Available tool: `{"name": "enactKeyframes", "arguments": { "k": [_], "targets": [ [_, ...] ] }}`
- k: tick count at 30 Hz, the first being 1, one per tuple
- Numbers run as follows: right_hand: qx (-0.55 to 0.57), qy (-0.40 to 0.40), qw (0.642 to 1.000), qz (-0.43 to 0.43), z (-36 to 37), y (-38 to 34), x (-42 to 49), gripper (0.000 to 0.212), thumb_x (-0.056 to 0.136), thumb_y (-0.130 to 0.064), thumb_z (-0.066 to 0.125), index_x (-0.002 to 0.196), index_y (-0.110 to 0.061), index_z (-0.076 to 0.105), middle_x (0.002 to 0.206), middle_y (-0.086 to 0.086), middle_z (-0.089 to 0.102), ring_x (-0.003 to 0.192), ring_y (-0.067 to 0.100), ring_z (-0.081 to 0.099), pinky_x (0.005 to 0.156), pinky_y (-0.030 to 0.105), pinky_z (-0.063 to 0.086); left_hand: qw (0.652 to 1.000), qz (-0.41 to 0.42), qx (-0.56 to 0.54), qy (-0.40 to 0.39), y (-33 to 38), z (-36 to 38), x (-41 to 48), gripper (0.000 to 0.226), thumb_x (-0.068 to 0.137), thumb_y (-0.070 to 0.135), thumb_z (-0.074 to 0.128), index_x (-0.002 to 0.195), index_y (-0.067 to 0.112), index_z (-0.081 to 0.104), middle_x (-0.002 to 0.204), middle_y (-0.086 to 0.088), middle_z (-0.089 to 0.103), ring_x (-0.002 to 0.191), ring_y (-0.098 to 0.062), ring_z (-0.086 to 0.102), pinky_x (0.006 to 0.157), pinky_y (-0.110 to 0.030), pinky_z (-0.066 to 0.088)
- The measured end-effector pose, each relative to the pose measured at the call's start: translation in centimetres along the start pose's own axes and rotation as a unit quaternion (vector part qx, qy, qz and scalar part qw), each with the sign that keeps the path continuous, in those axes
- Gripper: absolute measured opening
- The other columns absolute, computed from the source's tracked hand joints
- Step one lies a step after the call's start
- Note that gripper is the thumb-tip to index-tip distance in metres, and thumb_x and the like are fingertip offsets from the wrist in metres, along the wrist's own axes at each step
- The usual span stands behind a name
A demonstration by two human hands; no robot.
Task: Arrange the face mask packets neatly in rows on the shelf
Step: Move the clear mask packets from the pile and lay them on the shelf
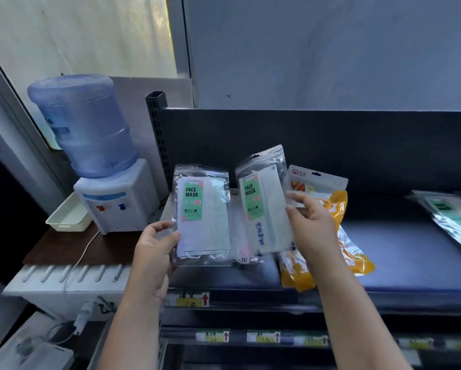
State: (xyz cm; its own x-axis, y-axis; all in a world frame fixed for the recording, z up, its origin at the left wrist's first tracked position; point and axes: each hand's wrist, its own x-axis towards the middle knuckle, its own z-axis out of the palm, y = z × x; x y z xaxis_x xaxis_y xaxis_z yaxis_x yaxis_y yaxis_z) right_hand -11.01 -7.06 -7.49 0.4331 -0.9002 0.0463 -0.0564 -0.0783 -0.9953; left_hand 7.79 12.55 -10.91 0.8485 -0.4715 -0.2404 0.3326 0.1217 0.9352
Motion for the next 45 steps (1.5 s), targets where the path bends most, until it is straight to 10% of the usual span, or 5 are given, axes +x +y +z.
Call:
{"name": "enactKeyframes", "arguments": {
  "k": [12, 19, 25, 29, 45],
  "targets": [
    [0.048, 0.055, 0.996, -0.054, -14.9, -0.3, 1.7, 0.039, 0.108, -0.015, 0.054, 0.099, -0.044, 0.078, 0.104, -0.02, 0.078, 0.101, 0.005, 0.073, 0.084, 0.04, 0.063, 0.997, 0.047, 0.036, -0.048, -3.3, 15.1, -6.0, 0.027, 0.104, -0.003, 0.056, 0.119, 0.019, 0.06, 0.105, -0.014, 0.078, 0.07, -0.019, 0.078, 0.048, -0.031, 0.058],
    [0.05, 0.09, 0.994, -0.025, -28.3, 1.7, 5.5, 0.03, 0.106, -0.016, 0.053, 0.124, -0.028, 0.073, 0.123, -0.014, 0.074, 0.117, 0.01, 0.069, 0.102, 0.045, 0.058, 0.997, 0.047, 0.04, -0.049, -6.2, 28.3, -10.5, 0.026, 0.104, -0.002, 0.054, 0.127, 0.012, 0.056, 0.111, -0.015, 0.079, 0.082, -0.028, 0.08, 0.056, -0.036, 0.059],
    [0.074, 0.121, 0.99, 0.019, -36.2, 4.0, 7.5, 0.028, 0.103, -0.015, 0.055, 0.12, -0.025, 0.075, 0.105, -0.013, 0.077, 0.093, 0.009, 0.073, 0.073, 0.031, 0.062, 0.995, 0.038, 0.029, -0.09, -8.8, 36.4, -12.7, 0.029, 0.102, -0.011, 0.052, 0.121, 0.01, 0.055, 0.114, -0.014, 0.08, 0.086, -0.029, 0.079, 0.071, -0.042, 0.06],
    [0.067, 0.127, 0.989, 0.04, -38.4, 4.6, 8.2, 0.029, 0.101, -0.015, 0.056, 0.122, -0.025, 0.074, 0.087, -0.009, 0.079, 0.077, 0.014, 0.068, 0.069, 0.041, 0.06, 0.993, 0.034, 0.051, -0.098, -9.6, 39.1, -12.9, 0.028, 0.103, -0.009, 0.051, 0.123, 0.01, 0.054, 0.11, -0.013, 0.078, 0.056, -0.011, 0.072, 0.044, -0.025, 0.051],
    [0.016, 0.229, 0.973, 0.035, -41.0, 7.3, 10.4, 0.022, 0.096, -0.027, 0.057, 0.101, -0.033, 0.077, 0.1, -0.014, 0.079, 0.097, 0.016, 0.072, 0.093, 0.049, 0.06, 0.994, -0.043, 0.04, -0.089, -12.7, 40.5, -11.7, 0.02, 0.107, -0.004, 0.047, 0.114, 0.012, 0.056, 0.112, -0.017, 0.076, 0.093, -0.03, 0.078, 0.061, -0.036, 0.065]
  ]
}}
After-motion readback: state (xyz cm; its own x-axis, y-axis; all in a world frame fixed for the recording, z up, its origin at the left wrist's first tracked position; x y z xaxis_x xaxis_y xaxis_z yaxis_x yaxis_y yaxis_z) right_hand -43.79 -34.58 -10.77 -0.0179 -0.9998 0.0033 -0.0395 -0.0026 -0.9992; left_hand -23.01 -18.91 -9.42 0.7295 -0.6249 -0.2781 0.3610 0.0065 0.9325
